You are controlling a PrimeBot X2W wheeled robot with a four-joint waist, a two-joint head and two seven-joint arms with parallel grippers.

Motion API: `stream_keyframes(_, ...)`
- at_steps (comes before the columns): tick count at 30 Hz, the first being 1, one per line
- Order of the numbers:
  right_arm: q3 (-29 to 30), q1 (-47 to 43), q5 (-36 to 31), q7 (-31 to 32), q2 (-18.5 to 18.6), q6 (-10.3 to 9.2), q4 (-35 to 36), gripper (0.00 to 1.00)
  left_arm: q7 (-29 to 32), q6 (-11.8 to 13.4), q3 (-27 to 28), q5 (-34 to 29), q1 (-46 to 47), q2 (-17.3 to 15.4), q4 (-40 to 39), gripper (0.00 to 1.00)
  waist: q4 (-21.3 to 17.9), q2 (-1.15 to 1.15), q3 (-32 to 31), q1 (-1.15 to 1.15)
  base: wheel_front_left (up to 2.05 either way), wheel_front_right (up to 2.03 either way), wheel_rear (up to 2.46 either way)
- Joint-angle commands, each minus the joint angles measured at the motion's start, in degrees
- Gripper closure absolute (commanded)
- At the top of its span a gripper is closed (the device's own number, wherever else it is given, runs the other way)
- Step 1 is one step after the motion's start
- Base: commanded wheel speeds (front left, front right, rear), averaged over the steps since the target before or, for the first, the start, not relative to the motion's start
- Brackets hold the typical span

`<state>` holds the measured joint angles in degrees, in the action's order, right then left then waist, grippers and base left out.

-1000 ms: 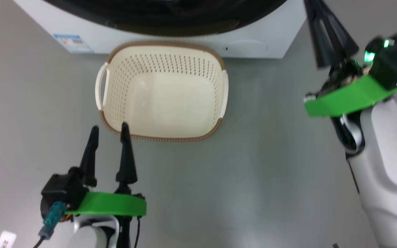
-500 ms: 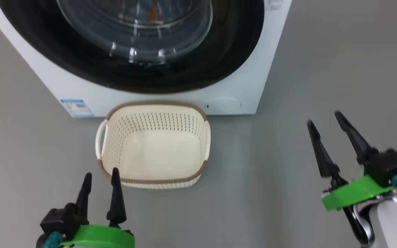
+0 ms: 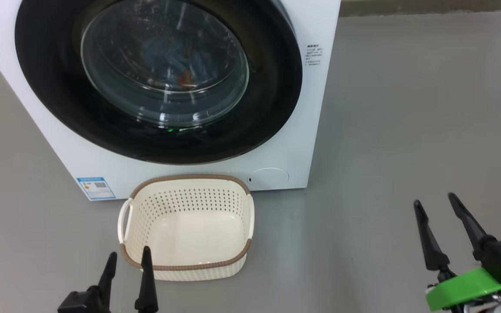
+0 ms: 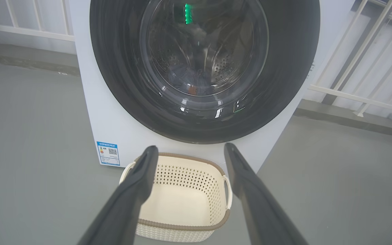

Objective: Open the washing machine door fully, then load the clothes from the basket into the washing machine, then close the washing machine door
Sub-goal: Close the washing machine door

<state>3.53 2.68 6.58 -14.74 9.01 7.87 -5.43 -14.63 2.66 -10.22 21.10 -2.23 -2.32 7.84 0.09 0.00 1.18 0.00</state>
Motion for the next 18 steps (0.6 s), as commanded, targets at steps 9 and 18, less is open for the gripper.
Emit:
stream_keyframes(9,1.67,-4.70,-3.06,-0.26,-0.69,-0.38,1.58,0.00,-0.37,-1.06,3.02,-1.43,-1.25,-0.55,-2.05,0.00,0.13,0.00,-1.39,0.00,0.00,0.00,0.00)
stream_keyframes(18,2.42,-6.04,-4.19,-0.26,-0.18,-0.38,-0.30,0.00,-0.37,-1.36,2.62,-1.47,-2.11,-0.55,-2.72,0.00,0.92,0.00,-2.11,0.00,0.00,0.00,0.00)
